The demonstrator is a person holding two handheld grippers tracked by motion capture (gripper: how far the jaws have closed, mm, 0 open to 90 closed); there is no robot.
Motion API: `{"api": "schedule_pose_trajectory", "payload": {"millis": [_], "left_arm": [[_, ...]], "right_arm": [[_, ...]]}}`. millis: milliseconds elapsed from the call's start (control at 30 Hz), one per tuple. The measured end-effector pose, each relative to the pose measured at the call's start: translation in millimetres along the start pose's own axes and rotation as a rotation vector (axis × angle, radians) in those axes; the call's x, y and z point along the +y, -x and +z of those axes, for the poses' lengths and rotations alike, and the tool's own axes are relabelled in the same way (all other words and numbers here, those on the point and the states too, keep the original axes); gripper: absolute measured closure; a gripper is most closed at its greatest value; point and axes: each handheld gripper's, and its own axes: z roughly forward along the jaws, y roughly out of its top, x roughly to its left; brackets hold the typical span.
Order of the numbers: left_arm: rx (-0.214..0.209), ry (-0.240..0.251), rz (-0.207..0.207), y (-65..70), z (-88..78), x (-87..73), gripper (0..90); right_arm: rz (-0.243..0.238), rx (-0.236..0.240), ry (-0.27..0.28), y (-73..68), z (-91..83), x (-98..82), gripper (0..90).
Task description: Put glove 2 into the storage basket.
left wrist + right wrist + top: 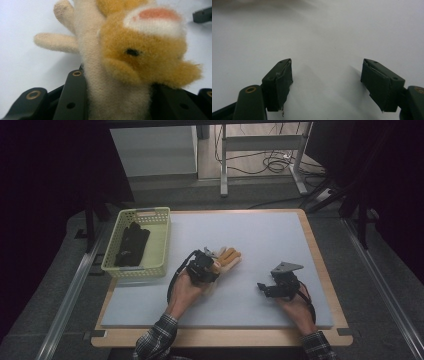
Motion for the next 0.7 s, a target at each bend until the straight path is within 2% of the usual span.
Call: {"api": "schedule_pose_trajectory", "payload": {"millis": [133, 467, 700], "left_arm": [[0.025, 0.01, -0.011, -10.6, -11.7, 7.7, 63.9], [0.092, 0.033, -0.067, -41.3, -38.6, 21.4, 64.2], [0.147, 0.056, -0.126, -68.7, -60.0, 25.2, 64.8]], "right_arm": [[0.002, 0.0, 0.001, -0.1, 0.0, 0.0, 24.8], [0.001, 0.0, 0.001, 0.0, 0.1, 0.0, 24.9], [0.001, 0.0, 0.001, 0.0, 0.1, 0.0, 24.8]]}}
